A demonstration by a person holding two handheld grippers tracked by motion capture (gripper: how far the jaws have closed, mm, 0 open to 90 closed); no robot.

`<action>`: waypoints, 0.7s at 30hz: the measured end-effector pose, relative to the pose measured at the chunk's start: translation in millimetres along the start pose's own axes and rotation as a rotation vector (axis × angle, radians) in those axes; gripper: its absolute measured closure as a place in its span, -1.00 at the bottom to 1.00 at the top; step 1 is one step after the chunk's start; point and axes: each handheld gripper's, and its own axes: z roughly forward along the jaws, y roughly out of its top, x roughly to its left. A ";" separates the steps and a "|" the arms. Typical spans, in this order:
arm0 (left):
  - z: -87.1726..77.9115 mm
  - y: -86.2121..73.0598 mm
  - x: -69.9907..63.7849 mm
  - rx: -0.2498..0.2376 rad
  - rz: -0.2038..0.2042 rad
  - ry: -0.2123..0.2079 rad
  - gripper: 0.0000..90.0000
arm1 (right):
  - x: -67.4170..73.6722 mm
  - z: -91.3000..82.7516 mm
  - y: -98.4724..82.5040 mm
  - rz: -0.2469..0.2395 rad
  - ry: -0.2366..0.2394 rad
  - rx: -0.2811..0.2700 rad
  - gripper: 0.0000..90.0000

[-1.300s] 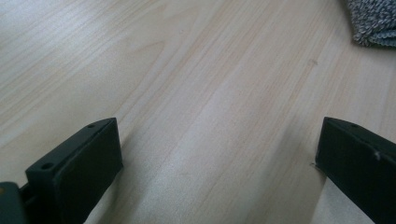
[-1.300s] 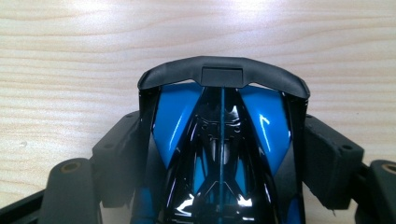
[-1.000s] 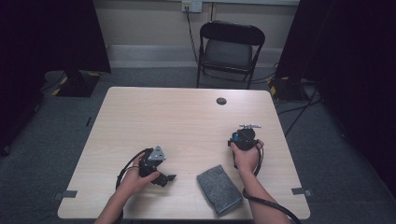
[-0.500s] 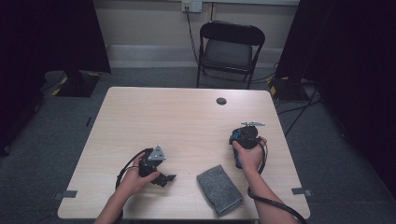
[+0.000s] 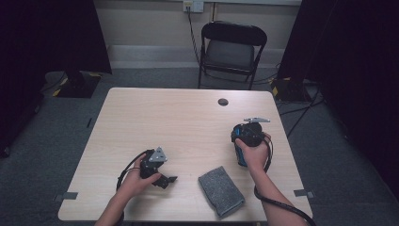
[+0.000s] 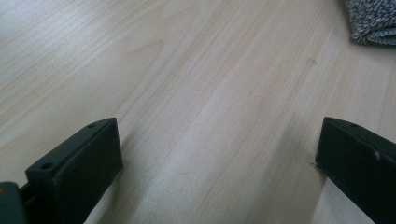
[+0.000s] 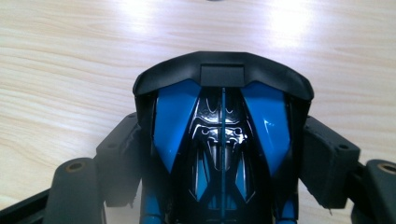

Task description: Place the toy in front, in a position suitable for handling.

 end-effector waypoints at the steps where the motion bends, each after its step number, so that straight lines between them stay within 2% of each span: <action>1: 0.0 0.0 0.0 0.000 0.000 0.000 -1.00 | 0.5 -0.7 1.1 -0.009 0.007 -0.007 -0.43; 2: 0.0 0.0 0.0 0.000 0.000 0.000 -1.00 | 3.6 -1.8 4.4 -0.044 0.021 -0.013 -0.43; 4: 0.0 0.0 0.0 0.000 0.000 0.000 -1.00 | 5.6 -2.1 6.2 -0.059 0.028 -0.013 -0.43; 5: 0.0 0.0 0.0 0.000 0.000 0.000 -1.00 | 9.0 -2.3 10.2 -0.089 0.038 -0.017 -0.43; 8: 0.0 0.0 0.0 0.000 0.000 0.000 -1.00 | 11.5 -2.5 14.9 -0.101 0.054 -0.022 -0.43; 9: 0.0 0.0 0.0 0.000 0.000 0.000 -1.00 | 13.4 -2.0 18.3 -0.123 0.061 -0.027 -0.43; 12: 0.0 0.0 0.0 0.000 0.000 0.000 -1.00 | 16.4 1.3 23.0 -0.149 0.084 -0.026 -0.43; 16: 0.0 0.0 0.0 0.000 0.000 0.000 -1.00 | 20.5 6.9 25.6 -0.165 0.108 -0.022 -0.43; 17: 0.0 0.0 0.0 0.000 0.001 0.000 -1.00 | 24.9 11.1 27.0 -0.187 0.121 -0.018 -0.43; 19: 0.0 0.0 0.0 0.000 0.000 0.000 -1.00 | 29.7 15.2 28.2 -0.201 0.143 -0.014 -0.43; 21: 0.0 0.0 0.0 0.000 0.000 0.000 -1.00 | 35.0 18.8 29.7 -0.227 0.151 -0.007 -0.43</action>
